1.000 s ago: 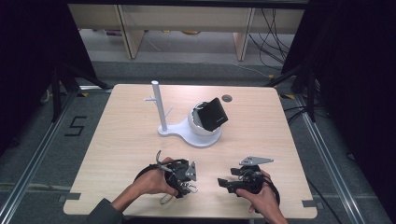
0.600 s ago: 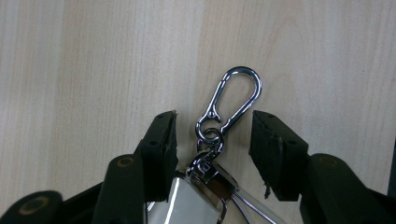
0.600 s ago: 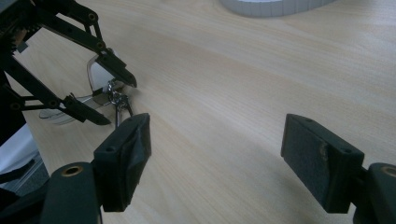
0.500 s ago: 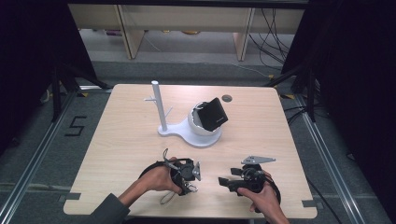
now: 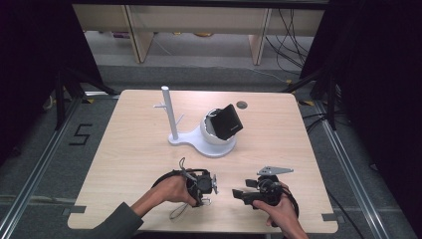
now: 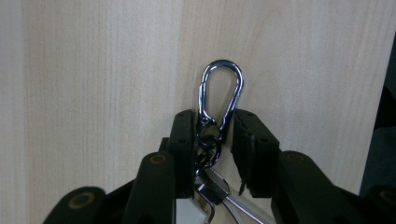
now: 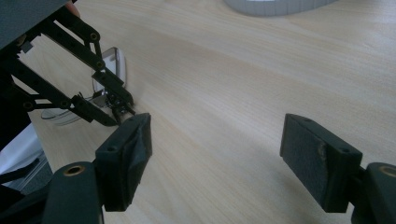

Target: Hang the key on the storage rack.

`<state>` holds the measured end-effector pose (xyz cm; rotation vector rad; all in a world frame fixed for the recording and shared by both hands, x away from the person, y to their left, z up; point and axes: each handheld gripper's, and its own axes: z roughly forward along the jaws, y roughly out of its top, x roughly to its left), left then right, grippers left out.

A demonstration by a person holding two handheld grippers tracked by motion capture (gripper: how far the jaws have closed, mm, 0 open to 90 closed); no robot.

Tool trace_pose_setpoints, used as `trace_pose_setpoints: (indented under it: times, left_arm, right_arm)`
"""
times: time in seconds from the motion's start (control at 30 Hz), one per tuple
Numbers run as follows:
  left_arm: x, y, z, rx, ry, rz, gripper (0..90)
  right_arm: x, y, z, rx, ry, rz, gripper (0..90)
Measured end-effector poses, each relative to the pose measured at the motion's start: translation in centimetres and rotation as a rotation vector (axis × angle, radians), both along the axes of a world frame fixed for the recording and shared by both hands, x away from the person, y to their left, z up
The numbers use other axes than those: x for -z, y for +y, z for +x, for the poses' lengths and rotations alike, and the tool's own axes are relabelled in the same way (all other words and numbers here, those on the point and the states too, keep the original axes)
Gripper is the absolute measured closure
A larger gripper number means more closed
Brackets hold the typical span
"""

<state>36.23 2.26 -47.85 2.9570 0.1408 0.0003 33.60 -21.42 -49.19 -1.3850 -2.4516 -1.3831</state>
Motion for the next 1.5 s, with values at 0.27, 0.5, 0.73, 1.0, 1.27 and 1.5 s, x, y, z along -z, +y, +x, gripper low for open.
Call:
trace_pose_setpoints:
  times: [0.27,0.5,0.73,1.0,1.27,1.5]
  left_arm:
    - [-0.1,-0.9,-0.2,-0.007,0.010,0.098,69.6]
    - [0.0,-1.6,-0.4,0.017,-0.002,0.137,74.5]
    - [0.0,-1.2,-0.5,0.022,-0.030,0.095,75.1]
    - [-1.6,-0.2,0.0,-0.023,-0.021,0.050,75.2]
    - [-5.7,2.2,1.4,-0.095,-0.065,-0.003,75.2]
    - [-9.5,4.8,2.3,-0.160,-0.138,-0.038,75.2]
  right_arm:
    - [0.0,-0.1,0.0,-0.003,-0.005,-0.023,26.2]
    - [0.0,0.0,-0.1,-0.005,0.004,-0.020,26.2]
    - [0.0,-0.1,0.1,-0.006,-0.019,-0.030,26.2]
    - [0.0,-0.1,0.0,0.000,0.008,-0.012,26.2]
    - [0.1,-0.1,0.0,0.000,0.010,-0.021,26.2]
    - [0.1,-0.1,0.0,0.000,0.011,-0.018,26.2]
